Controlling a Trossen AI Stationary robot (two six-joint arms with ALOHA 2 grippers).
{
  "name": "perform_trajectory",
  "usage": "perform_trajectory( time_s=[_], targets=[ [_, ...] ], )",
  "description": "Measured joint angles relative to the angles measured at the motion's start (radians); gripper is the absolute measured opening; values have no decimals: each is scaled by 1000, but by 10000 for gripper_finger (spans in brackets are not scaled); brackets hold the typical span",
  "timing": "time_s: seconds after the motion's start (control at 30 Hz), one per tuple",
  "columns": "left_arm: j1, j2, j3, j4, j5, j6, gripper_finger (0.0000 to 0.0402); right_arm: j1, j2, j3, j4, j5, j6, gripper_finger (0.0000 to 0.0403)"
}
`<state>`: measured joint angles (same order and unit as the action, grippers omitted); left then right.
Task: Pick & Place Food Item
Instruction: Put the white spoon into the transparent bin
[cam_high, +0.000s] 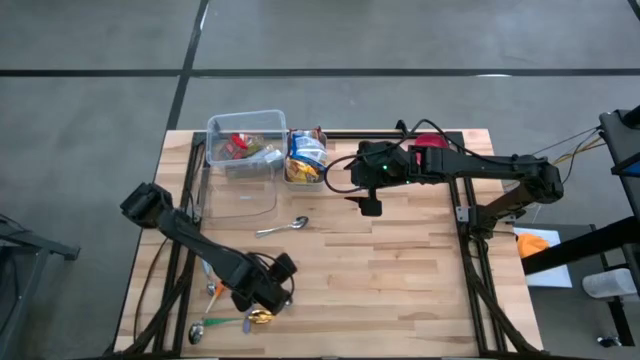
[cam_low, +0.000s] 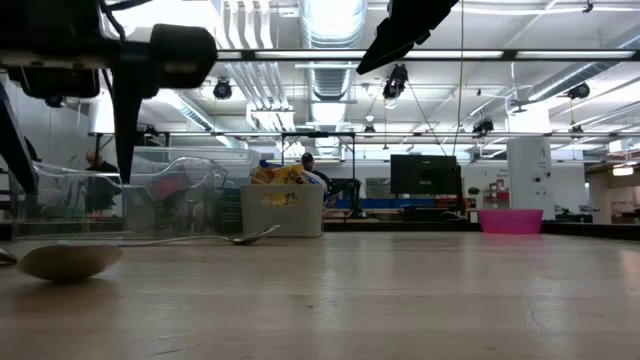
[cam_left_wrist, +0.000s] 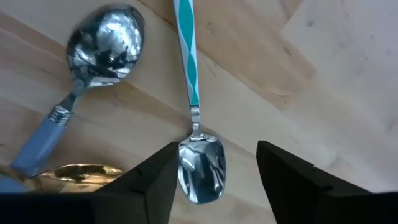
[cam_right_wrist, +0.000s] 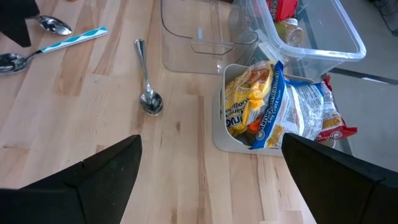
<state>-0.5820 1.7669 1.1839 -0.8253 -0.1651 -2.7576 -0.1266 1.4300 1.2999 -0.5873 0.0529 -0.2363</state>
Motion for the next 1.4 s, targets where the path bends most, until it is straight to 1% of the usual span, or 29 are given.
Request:
perform_trajectory(
  time_s=[0.13, 0.27, 0.47, 0.7, 0.87, 0.97, 1.07, 1.27, 1.4],
  targets=[
    [1, 32, 0, 19, 14, 1, 191, 0, 0, 0, 0, 0, 0, 384],
    [1, 51, 0, 21, 24, 4, 176, 0, 0, 0, 1, 0, 0, 384],
    [2, 63, -34, 51, 24, 4, 174, 0, 0, 0, 0, 0, 0, 384],
    [8, 63, -127, 186, 28, 0, 174, 0, 0, 0, 1, 0, 0, 384],
    [13, 57, -153, 213, 29, 0, 173, 0, 0, 0, 0, 0, 0, 384],
    [13, 51, -154, 215, 28, 0, 165, 0, 0, 0, 0, 0, 0, 384],
    [13, 50, -155, 213, 32, 0, 140, 0, 0, 0, 0, 0, 0, 384],
    [13, 50, -157, 208, 49, 1, 64, 0, 0, 0, 0, 0, 0, 384],
    [13, 50, -157, 202, 47, 2, 25, 0, 0, 0, 0, 0, 0, 384]
  ],
)
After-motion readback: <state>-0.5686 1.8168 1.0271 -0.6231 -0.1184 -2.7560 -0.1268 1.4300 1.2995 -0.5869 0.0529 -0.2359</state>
